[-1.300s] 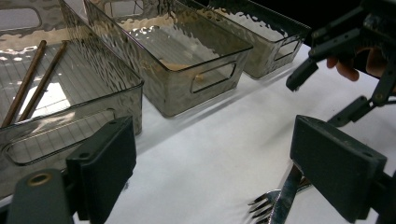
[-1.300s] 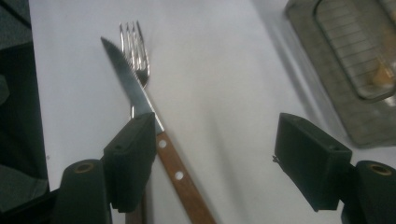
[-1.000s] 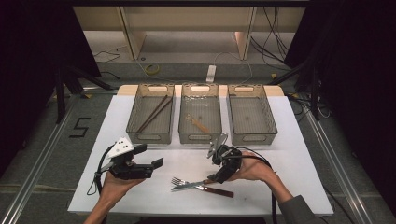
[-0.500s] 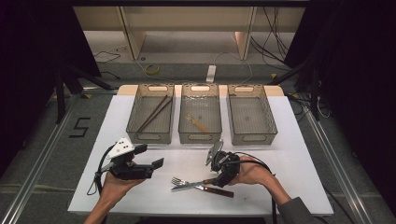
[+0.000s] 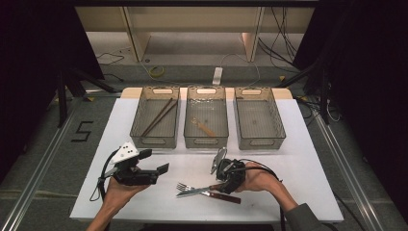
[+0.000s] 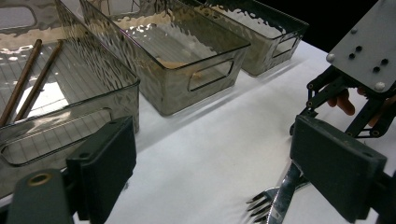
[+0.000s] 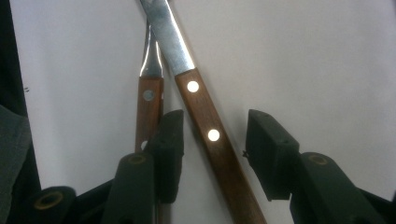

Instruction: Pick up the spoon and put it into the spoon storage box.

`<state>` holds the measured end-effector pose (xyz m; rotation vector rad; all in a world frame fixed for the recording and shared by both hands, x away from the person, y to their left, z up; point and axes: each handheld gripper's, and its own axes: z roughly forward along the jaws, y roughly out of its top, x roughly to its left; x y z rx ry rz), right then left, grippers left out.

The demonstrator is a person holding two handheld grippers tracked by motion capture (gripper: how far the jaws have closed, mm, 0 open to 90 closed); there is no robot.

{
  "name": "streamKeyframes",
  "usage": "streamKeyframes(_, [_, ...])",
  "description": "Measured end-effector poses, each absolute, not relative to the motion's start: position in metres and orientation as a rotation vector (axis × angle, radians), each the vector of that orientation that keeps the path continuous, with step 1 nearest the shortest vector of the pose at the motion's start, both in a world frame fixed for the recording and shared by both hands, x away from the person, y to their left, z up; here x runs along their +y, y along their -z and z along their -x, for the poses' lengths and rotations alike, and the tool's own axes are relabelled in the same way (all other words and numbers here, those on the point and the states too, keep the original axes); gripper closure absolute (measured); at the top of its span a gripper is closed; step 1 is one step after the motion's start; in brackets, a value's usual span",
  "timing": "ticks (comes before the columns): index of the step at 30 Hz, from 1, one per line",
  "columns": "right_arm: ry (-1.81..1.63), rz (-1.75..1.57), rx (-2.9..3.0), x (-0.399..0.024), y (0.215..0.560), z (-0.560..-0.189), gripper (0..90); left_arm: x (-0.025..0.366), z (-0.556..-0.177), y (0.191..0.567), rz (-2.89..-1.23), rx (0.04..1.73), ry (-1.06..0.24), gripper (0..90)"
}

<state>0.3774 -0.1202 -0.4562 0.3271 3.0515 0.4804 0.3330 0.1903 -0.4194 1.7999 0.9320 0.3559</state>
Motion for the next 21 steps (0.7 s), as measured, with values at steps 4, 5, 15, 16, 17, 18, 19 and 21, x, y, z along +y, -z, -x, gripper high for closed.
streamKeyframes(4, [-0.467, -0.329, 3.066, -0.1191, 0.4571, -0.3766, 60.0, 0.1901, -0.3332, 0.4198, -1.804, 0.931, -0.359, 13.9])
streamKeyframes(5, [-0.468, -0.316, 3.073, -0.1187, 0.4572, -0.3765, 60.5, 0.19, -0.3333, 0.4197, -1.803, 0.932, -0.358, 13.9])
streamKeyframes(15, [-0.423, -0.276, 3.067, -0.1153, 0.4598, -0.3753, 65.1, 0.1899, -0.3332, 0.4198, -1.806, 0.931, -0.361, 13.9])
streamKeyframes(16, [-0.422, -0.274, 3.067, -0.1152, 0.4598, -0.3752, 65.4, 0.1899, -0.3331, 0.4196, -1.809, 0.929, -0.361, 13.9])
streamKeyframes(17, [-0.424, -0.26, 3.065, -0.1154, 0.4601, -0.3754, 66.0, 0.1898, -0.3331, 0.4196, -1.808, 0.929, -0.362, 13.9])
streamKeyframes(18, [-0.431, -0.272, 3.063, -0.115, 0.4602, -0.3749, 66.7, 0.1897, -0.333, 0.4197, -1.809, 0.929, -0.362, 13.9])
streamKeyframes(19, [-0.424, -0.267, 3.06, -0.1145, 0.46, -0.3744, 67.0, 0.1897, -0.333, 0.4197, -1.81, 0.929, -0.363, 13.9])
streamKeyframes(21, [-0.417, -0.245, 3.055, -0.1139, 0.4602, -0.3729, 68.1, 0.1897, -0.3329, 0.4196, -1.808, 0.929, -0.363, 13.9])
